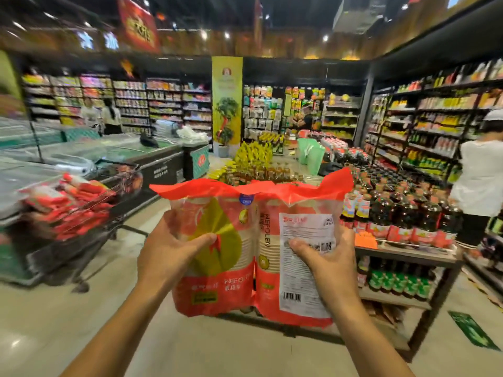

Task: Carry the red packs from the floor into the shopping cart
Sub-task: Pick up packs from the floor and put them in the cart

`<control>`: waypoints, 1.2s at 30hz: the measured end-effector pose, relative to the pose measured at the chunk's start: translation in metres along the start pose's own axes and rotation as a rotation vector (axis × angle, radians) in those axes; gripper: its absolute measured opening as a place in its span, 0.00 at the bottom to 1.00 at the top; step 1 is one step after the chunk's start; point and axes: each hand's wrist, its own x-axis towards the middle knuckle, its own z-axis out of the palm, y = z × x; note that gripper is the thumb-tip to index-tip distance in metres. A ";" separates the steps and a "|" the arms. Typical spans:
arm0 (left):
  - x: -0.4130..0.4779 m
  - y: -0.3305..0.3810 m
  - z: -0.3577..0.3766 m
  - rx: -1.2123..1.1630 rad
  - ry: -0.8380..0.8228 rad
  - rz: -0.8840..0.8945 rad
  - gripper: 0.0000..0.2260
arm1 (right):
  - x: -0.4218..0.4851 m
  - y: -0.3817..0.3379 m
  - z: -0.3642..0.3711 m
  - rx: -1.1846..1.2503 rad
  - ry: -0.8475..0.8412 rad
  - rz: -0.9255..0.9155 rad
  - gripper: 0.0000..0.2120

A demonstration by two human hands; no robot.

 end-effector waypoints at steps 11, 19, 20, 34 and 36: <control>0.102 -0.058 -0.060 0.148 0.186 -0.090 0.28 | 0.068 0.015 0.158 0.007 -0.226 0.054 0.31; 0.172 -0.091 -0.080 0.276 0.369 -0.177 0.45 | 0.135 0.042 0.270 0.060 -0.391 0.050 0.30; 0.184 -0.094 -0.080 0.296 0.391 -0.189 0.46 | 0.147 0.047 0.284 0.071 -0.409 0.044 0.29; 0.360 -0.132 -0.059 0.418 0.625 -0.276 0.50 | 0.321 0.084 0.459 0.139 -0.634 0.011 0.28; 0.375 -0.137 -0.061 0.417 0.655 -0.289 0.46 | 0.335 0.086 0.478 0.158 -0.668 0.006 0.29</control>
